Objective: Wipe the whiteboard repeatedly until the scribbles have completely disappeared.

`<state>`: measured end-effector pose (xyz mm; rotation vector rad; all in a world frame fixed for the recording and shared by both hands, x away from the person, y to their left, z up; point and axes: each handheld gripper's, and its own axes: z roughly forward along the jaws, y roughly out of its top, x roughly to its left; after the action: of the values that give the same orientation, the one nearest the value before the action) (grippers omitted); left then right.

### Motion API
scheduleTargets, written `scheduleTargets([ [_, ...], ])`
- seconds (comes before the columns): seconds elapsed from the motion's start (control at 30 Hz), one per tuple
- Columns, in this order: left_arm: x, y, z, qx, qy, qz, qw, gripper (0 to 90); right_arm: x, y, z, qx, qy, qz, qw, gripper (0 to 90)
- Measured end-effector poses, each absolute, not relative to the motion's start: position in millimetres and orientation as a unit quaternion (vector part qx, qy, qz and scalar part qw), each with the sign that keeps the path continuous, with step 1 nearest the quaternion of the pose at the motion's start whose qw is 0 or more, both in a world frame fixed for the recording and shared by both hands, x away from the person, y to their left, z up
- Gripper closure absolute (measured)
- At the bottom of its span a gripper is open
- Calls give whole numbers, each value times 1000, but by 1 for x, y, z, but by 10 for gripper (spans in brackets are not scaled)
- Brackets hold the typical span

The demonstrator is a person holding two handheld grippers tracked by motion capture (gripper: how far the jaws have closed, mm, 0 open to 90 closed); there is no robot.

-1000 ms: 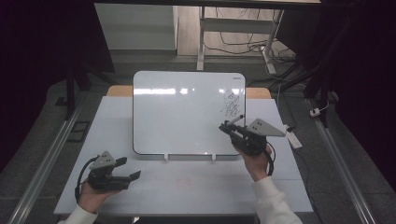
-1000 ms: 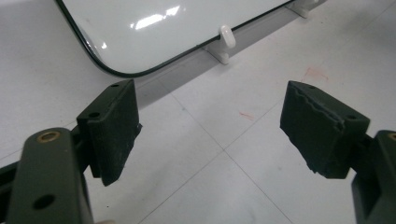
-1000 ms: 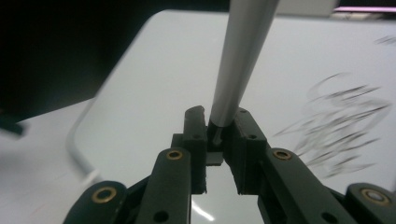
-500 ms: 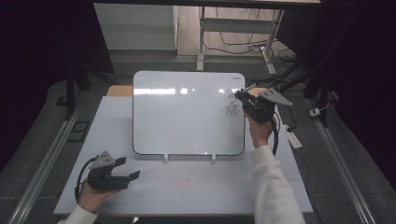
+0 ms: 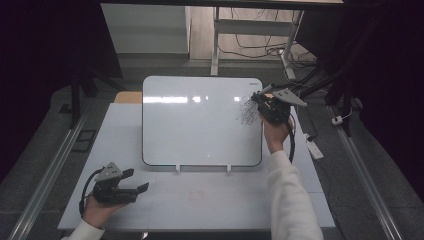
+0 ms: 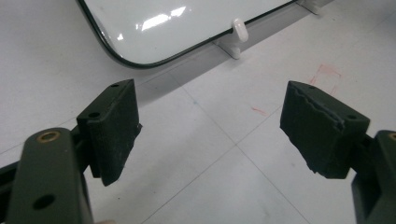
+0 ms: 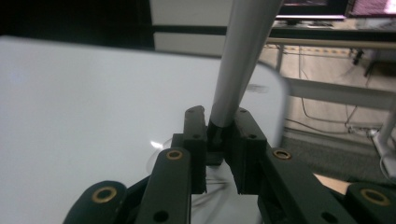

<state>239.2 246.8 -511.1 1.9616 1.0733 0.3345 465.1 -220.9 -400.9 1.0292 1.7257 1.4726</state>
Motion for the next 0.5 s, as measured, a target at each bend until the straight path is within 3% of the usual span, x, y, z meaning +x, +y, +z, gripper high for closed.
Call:
scheduleTargets([
  [0.17, 240, 246, -511, 786, 427, 133, 426, 206, 454, -206, -413, 348, 698, 547, 304, 778],
  [0.37, 240, 246, -512, 785, 429, 133, 426, 206, 464, -225, -403, 392, 657, 560, 317, 778],
  [0.5, 242, 246, -513, 785, 431, 132, 425, 206, 455, -203, -412, 336, 706, 546, 301, 778],
])
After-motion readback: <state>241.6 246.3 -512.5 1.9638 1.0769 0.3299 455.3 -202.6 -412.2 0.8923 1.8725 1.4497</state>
